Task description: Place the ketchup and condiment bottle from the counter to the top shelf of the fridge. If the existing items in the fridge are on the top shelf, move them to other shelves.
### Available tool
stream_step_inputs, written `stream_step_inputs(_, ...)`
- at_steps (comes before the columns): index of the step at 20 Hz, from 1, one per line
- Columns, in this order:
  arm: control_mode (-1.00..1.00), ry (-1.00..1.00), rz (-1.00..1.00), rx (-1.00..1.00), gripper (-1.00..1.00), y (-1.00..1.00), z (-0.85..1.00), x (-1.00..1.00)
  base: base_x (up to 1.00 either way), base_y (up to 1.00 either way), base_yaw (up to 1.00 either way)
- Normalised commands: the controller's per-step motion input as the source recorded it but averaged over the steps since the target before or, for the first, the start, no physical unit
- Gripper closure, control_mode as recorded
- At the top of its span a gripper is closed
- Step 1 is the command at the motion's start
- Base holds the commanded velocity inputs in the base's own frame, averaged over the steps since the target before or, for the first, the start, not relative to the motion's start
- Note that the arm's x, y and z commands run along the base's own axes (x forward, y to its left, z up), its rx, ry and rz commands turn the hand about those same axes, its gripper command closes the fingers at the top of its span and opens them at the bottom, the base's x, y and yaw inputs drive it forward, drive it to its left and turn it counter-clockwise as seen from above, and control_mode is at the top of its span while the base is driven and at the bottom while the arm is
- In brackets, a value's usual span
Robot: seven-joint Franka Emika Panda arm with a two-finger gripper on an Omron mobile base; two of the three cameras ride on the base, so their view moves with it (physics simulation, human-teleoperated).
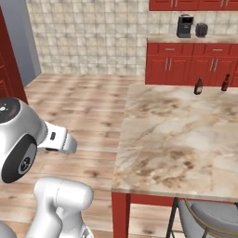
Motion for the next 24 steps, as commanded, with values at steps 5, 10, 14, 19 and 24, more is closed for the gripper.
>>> stream_step_inputs(5, 1.00, 0.00, 0.00, 0.00, -1.00, 0.00, 0.00, 0.00, 0.65, 0.52, 0.00)
stream_step_inputs(10, 1.00, 0.00, 0.00, 0.00, -1.00, 0.00, 0.00, 0.00, 0.02, 0.44, 0.10)
stream_step_inputs(14, 1.00, 0.00, 0.00, 0.00, -1.00, 0.00, 0.00, 0.00, 0.00, 0.36, 0.15)
stream_step_inputs(19, 1.00, 0.00, 0.00, 0.00, -1.00, 0.00, 0.00, 0.00, 0.62, 0.26, 0.03)
stream_step_inputs(24, 1.00, 0.00, 0.00, 0.00, -1.00, 0.00, 0.00, 0.00, 0.85, 0.33, 0.00)
